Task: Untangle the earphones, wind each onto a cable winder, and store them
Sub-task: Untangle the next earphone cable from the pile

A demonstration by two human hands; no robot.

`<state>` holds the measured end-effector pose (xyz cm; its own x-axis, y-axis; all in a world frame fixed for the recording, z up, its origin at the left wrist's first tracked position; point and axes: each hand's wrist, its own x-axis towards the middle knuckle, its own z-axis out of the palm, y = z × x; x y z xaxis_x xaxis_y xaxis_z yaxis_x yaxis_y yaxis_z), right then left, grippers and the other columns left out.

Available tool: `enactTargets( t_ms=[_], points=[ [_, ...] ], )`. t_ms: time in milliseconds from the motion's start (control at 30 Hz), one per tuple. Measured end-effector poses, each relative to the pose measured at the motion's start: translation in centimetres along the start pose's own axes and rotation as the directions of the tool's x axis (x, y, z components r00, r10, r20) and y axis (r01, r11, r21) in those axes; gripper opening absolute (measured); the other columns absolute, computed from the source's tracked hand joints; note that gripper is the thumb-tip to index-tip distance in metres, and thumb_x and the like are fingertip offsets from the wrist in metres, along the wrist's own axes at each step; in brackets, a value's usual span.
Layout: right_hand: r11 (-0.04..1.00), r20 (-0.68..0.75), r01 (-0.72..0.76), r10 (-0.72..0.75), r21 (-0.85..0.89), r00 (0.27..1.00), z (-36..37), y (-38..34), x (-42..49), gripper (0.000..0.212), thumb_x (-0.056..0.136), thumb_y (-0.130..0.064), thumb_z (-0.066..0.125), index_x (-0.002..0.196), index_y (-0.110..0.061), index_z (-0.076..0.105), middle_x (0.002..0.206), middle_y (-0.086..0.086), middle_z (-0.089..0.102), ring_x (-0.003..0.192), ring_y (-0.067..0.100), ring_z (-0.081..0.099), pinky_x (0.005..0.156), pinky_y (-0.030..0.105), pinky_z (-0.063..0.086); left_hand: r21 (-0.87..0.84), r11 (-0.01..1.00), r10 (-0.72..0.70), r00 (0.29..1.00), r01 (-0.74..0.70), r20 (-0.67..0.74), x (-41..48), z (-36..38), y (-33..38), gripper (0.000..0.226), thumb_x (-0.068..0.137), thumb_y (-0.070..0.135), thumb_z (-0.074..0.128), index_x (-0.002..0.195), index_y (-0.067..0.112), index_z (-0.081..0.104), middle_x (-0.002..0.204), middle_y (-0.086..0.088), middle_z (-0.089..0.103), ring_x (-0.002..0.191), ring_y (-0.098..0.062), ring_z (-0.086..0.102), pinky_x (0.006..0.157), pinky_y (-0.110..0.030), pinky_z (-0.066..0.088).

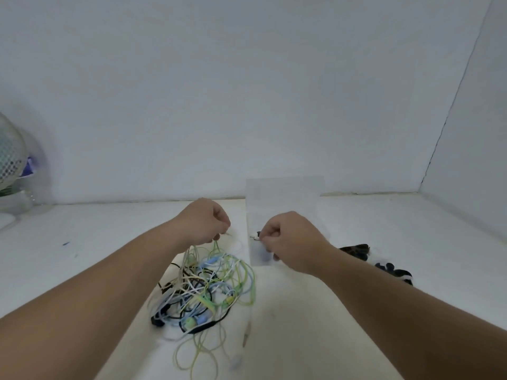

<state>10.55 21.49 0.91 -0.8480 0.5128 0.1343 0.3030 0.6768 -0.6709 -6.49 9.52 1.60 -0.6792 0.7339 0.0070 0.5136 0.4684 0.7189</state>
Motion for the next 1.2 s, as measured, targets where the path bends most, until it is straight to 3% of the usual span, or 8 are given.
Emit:
enactTargets(
  t_ms=[167,367,533,667,800,1000,1133,1200],
  points=[
    [0.998,0.161,-0.048,0.040,0.046,0.986,3.6,0.6,-3.2,0.032,0.092,-0.011,0.056,0.121,-0.024,0.059,0.081,-0.010,0.056,0.080,0.021,0.068,0.063,0.024,0.047,0.283,0.952,0.069,0.984,-0.114,0.162,-4.6,0.2,0.7,0.009,0.081,0.023,0.077,0.086,0.016,0.074,0.081,0.006,0.070,0.076,-0.012,0.064,0.069,-0.024,0.051],
    [0.997,0.144,-0.035,0.026,0.062,0.989,5.7,0.2,-5.1,0.042,0.096,-0.012,0.048,0.134,-0.031,0.051,0.098,-0.008,0.055,0.091,0.015,0.057,0.076,0.024,0.042,0.604,0.783,0.012,0.975,-0.147,0.221,-7.9,2.0,-1.7,0.075,0.071,0.038,0.080,0.138,0.027,0.046,0.130,0.006,0.055,0.113,-0.015,0.055,0.093,-0.028,0.048],
    [0.998,0.149,-0.052,0.044,0.048,0.988,5.7,0.3,-6.4,0.032,0.097,-0.011,0.046,0.117,-0.025,0.067,0.088,-0.014,0.058,0.082,0.006,0.058,0.065,0.011,0.041,0.483,0.875,-0.017,0.994,-0.037,0.107,-8.6,1.9,-1.7,0.059,0.076,0.034,0.082,0.126,0.028,0.052,0.115,0.007,0.061,0.096,-0.013,0.058,0.080,-0.024,0.048],
    [0.973,0.270,-0.044,-0.019,0.225,0.963,5.5,0.4,-7.5,0.036,0.092,0.000,0.049,0.104,-0.022,0.074,0.109,-0.006,0.072,0.103,0.006,0.065,0.091,0.016,0.049,0.267,0.964,-0.018,1.000,0.013,0.016,-8.4,1.5,-2.2,0.023,0.081,0.011,0.077,0.096,0.024,0.065,0.094,0.003,0.069,0.080,-0.013,0.067,0.070,-0.028,0.055],
    [0.973,0.149,-0.048,0.014,0.224,0.989,5.5,0.3,-6.9,0.024,0.087,-0.004,0.061,0.086,-0.026,0.069,0.094,-0.004,0.070,0.083,0.011,0.066,0.074,0.021,0.050,0.042,0.999,0.015,0.992,-0.010,-0.125,-8.7,1.0,-2.3,0.031,0.075,-0.008,0.073,0.086,0.021,0.067,0.080,0.000,0.072,0.067,-0.012,0.066,0.053,-0.023,0.047],
    [0.973,-0.003,0.032,-0.032,0.227,0.999,4.9,-1.2,-5.3,0.041,0.094,-0.006,0.050,0.125,-0.033,0.053,0.090,-0.001,0.064,0.086,0.020,0.067,0.077,0.034,0.054,-0.154,0.975,0.131,0.975,-0.159,-0.180,-9.5,0.2,-1.1,0.034,0.074,-0.014,0.073,0.089,0.017,0.069,0.075,-0.001,0.073,0.065,-0.005,0.068,0.071,-0.031,0.057],
    [0.994,0.011,0.071,-0.072,0.087,0.997,5.1,-1.9,-4.2,0.051,0.096,-0.004,0.047,0.138,-0.033,0.050,0.093,-0.005,0.058,0.077,0.011,0.058,0.063,0.019,0.045,-0.189,0.958,0.174,0.963,-0.214,-0.208,-10.1,0.2,0.1,0.031,0.079,-0.014,0.068,0.087,0.016,0.070,0.075,-0.001,0.075,0.070,-0.013,0.072,0.071,-0.032,0.059],
    [0.998,0.011,0.055,-0.055,-0.029,0.998,5.4,-1.9,-3.5,0.045,0.096,-0.007,0.048,0.135,-0.028,0.055,0.112,-0.002,0.061,0.091,0.013,0.060,0.072,0.020,0.042,-0.189,0.957,0.182,0.962,-0.221,-0.204,-10.5,0.1,0.5,0.031,0.079,-0.014,0.068,0.086,0.016,0.070,0.075,-0.001,0.075,0.073,-0.018,0.072,0.072,-0.033,0.058]
  ],
)
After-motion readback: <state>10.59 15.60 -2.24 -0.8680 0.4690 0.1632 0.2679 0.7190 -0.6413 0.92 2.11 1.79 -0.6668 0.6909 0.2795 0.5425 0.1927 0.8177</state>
